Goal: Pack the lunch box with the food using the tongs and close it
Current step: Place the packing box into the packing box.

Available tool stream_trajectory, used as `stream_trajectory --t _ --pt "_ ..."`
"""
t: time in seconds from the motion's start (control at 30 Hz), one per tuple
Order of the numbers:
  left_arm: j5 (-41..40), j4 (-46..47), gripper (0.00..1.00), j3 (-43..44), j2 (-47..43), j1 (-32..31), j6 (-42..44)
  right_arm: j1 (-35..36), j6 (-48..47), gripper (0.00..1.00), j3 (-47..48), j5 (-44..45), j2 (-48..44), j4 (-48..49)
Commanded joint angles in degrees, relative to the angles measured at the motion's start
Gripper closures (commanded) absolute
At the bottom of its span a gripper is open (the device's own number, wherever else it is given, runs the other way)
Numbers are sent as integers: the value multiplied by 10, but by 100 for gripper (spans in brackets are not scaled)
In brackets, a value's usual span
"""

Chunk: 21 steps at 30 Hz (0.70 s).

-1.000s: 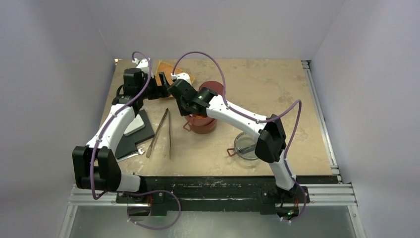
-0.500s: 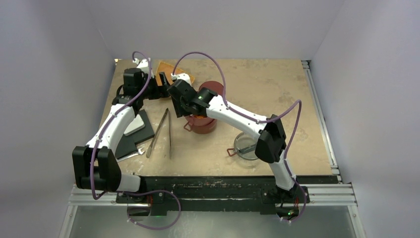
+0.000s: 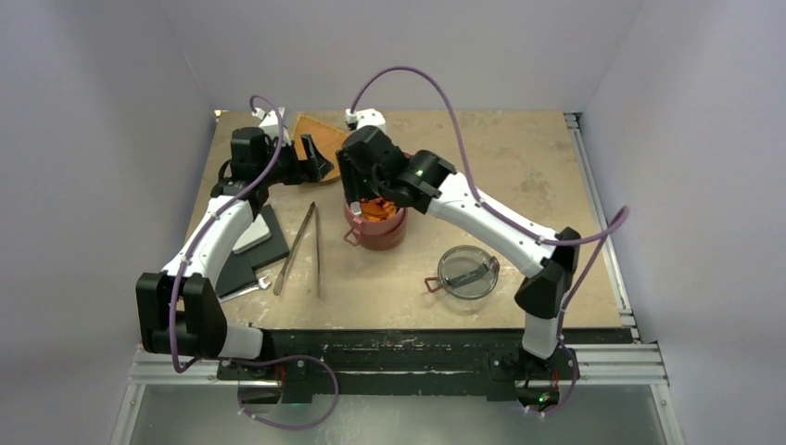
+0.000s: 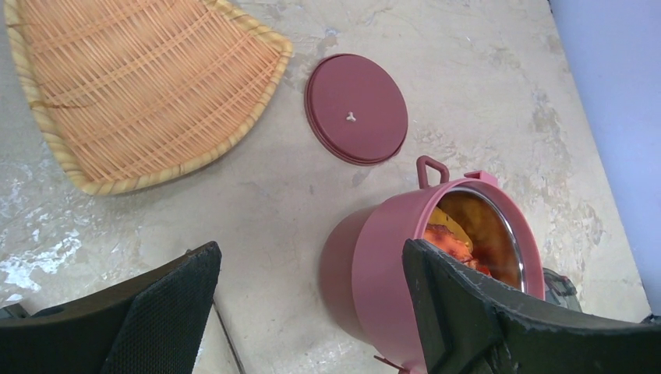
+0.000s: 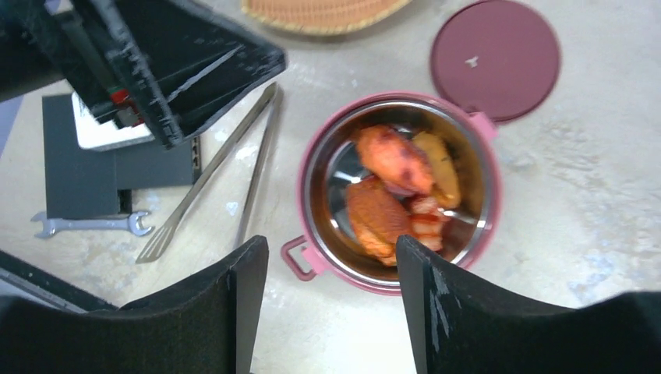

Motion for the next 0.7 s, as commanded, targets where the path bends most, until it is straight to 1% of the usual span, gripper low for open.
stream_trajectory --t 0.0,0.17,0.43,0.67 --pt "24 37 14 -6 -10 3 -7 -44 -13 36 -53 14 -53 2" --pt "37 42 14 -7 -9 -1 -7 -103 -34 36 -120 -34 -77 40" --pt "48 45 14 -5 -10 -17 5 -125 -56 38 -134 -52 -47 56" --pt "48 42 15 -3 -7 -19 6 -142 -65 43 -146 -70 -19 77"
